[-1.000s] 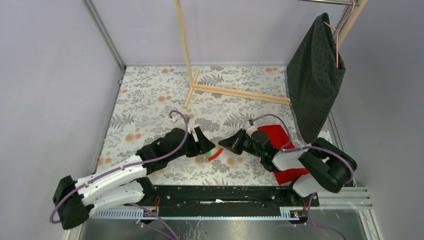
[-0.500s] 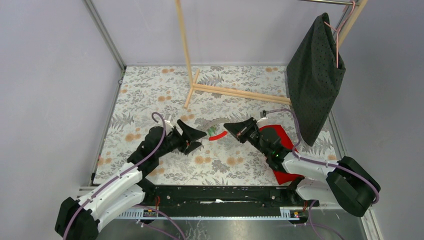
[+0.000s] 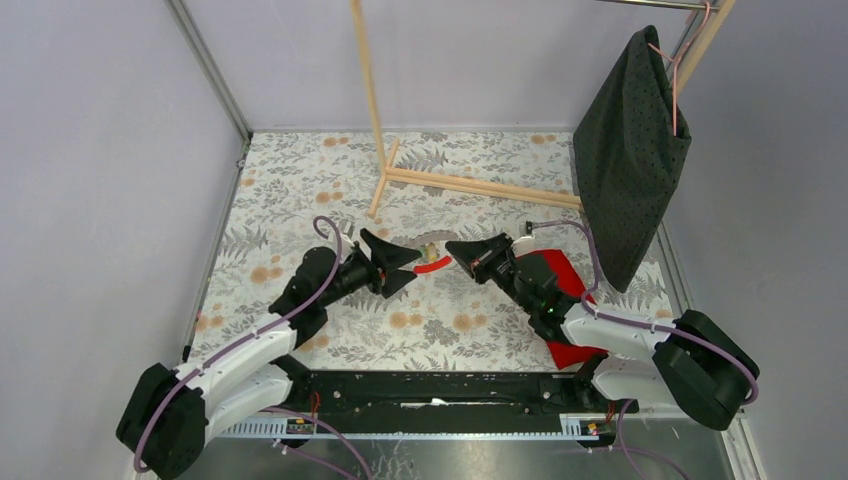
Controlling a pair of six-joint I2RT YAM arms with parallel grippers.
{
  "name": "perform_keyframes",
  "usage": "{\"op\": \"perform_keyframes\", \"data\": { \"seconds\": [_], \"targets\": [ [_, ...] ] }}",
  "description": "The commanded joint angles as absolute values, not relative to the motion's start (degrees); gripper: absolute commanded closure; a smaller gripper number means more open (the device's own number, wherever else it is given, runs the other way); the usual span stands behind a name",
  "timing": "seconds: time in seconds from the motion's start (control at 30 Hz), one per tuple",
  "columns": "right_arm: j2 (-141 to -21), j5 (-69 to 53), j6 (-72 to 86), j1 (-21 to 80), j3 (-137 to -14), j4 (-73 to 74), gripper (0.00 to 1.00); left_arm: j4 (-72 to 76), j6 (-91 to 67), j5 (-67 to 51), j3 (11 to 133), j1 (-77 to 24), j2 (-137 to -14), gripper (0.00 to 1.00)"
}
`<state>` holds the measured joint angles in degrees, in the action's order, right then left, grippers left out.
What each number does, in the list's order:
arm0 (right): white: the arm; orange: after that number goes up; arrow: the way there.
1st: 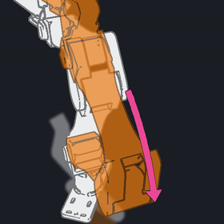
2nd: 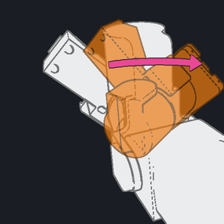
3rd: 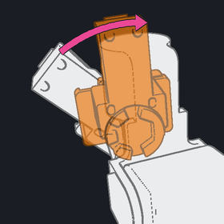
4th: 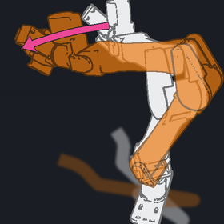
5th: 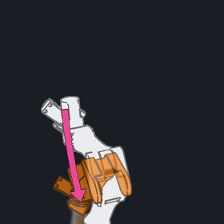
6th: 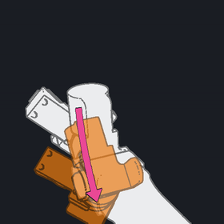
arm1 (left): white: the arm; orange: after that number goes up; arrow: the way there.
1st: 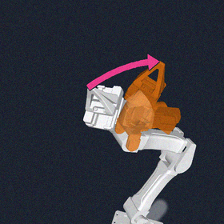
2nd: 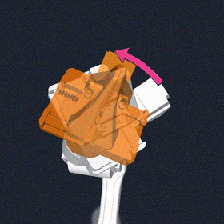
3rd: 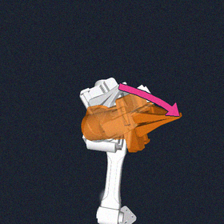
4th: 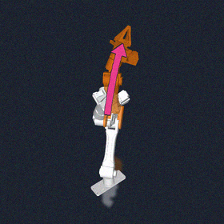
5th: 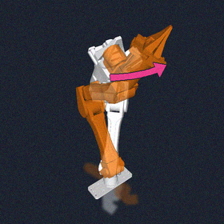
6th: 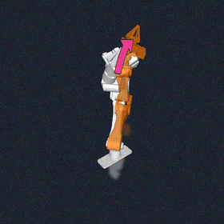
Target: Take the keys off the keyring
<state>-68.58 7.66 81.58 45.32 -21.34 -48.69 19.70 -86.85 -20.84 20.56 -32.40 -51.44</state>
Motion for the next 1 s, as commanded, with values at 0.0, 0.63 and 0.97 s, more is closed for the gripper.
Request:
{"op": "perform_keyframes", "data": {
  "seconds": [0.0, 0.63, 0.97],
  "targets": [
    [-68.1, 12.1, 84.7, 47.6, -23.0, -54.2, 1.00, 28.2, -89.4, -21.3, 20.2, -32.1, -53.8, 0.26],
    [-62.1, 8.1, 78.7, 51.6, -18.6, -46.9, 0.73, 14.4, -76.6, -26.7, 32.2, -31.6, -56.3, 1.00],
    [-26.9, -1.0, 58.5, 51.6, -11.3, -12.0, 0.00, -8.2, -54.0, -47.7, 40.3, -28.3, -56.3, 1.00]
  ]
}}
